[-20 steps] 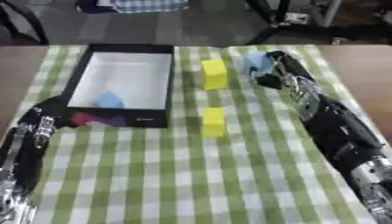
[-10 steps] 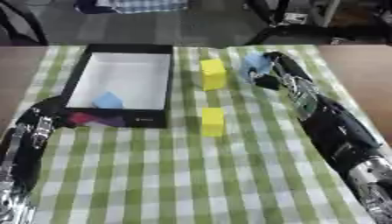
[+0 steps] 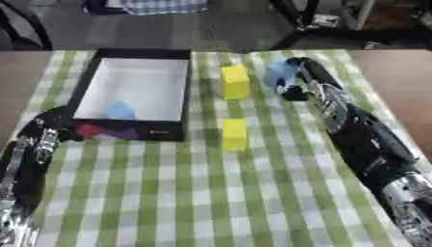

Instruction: Pick up objects on the table and place them in the box.

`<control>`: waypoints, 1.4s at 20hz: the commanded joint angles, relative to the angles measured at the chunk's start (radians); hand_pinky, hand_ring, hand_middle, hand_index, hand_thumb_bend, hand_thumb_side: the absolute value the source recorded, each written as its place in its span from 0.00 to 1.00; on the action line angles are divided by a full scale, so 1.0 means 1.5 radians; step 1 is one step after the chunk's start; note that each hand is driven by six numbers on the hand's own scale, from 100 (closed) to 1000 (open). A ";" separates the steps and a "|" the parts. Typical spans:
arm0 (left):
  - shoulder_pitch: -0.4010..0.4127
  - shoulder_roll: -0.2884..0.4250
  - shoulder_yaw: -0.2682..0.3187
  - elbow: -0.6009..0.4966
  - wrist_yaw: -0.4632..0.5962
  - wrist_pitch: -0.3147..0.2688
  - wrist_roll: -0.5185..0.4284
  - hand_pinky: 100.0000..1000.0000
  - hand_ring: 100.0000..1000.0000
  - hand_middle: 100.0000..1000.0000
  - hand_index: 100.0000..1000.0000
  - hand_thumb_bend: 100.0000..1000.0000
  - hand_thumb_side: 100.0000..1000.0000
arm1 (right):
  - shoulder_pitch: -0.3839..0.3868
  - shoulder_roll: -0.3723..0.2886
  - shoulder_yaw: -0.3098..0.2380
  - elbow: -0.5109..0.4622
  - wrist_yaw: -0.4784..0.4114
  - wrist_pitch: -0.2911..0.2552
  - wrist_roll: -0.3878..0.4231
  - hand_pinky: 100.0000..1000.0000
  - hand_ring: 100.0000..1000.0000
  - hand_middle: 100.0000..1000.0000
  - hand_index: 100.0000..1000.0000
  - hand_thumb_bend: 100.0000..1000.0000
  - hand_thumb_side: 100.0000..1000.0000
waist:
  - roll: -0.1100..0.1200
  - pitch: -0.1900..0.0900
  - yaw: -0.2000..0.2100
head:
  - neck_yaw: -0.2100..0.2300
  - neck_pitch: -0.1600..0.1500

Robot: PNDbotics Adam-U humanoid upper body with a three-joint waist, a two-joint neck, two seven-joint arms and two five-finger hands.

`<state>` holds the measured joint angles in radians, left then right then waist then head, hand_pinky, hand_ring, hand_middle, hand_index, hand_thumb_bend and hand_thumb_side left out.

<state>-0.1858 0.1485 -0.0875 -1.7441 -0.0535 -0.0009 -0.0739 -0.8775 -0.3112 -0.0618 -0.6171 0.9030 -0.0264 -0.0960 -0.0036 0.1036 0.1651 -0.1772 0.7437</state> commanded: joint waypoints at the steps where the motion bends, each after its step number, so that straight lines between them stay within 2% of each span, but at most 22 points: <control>1: -0.008 0.005 0.004 -0.012 0.000 0.000 -0.001 0.76 0.51 0.52 0.82 0.01 0.74 | -0.002 -0.009 -0.003 -0.010 0.005 0.006 -0.032 0.80 0.60 0.51 0.80 0.00 0.00 | 0.006 0.002 -0.001 | 0.000 -0.005; 2: -0.007 0.005 0.004 -0.012 0.000 0.000 -0.001 0.76 0.51 0.52 0.82 0.01 0.74 | -0.001 -0.010 -0.003 -0.013 0.004 0.007 -0.044 0.79 0.58 0.45 0.78 0.00 0.00 | 0.006 0.001 -0.001 | 0.000 -0.004; 6: -0.006 0.006 0.004 -0.011 0.000 0.000 -0.001 0.76 0.51 0.52 0.82 0.01 0.74 | -0.001 -0.011 0.001 -0.029 -0.012 0.001 -0.083 0.80 0.59 0.44 0.77 0.00 0.00 | 0.005 -0.001 -0.003 | 0.001 -0.002; 13: -0.001 0.009 0.004 -0.010 0.000 -0.001 -0.001 0.77 0.51 0.52 0.82 0.01 0.74 | -0.013 -0.023 0.024 -0.101 -0.061 -0.037 -0.059 0.80 0.59 0.44 0.76 0.00 0.00 | 0.003 -0.007 -0.008 | -0.001 -0.001; 20: 0.002 0.011 0.003 -0.009 -0.001 -0.001 -0.003 0.77 0.51 0.52 0.82 0.00 0.74 | -0.038 -0.013 0.064 -0.183 -0.126 -0.074 0.004 0.81 0.60 0.45 0.77 0.00 0.00 | 0.000 -0.011 -0.006 | -0.011 -0.003; 28: 0.000 0.008 -0.003 -0.007 0.001 -0.001 -0.010 0.77 0.51 0.53 0.82 0.00 0.74 | -0.072 0.055 0.135 -0.229 -0.146 -0.138 0.162 0.83 0.63 0.48 0.81 0.00 0.00 | 0.002 -0.013 0.003 | -0.029 -0.004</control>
<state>-0.1767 0.1487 -0.0893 -1.7438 -0.0533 -0.0014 -0.0844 -0.9588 -0.2333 0.1290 -0.9308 0.6903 -0.2198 0.1116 -0.0037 0.1024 0.1701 -0.2142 0.7442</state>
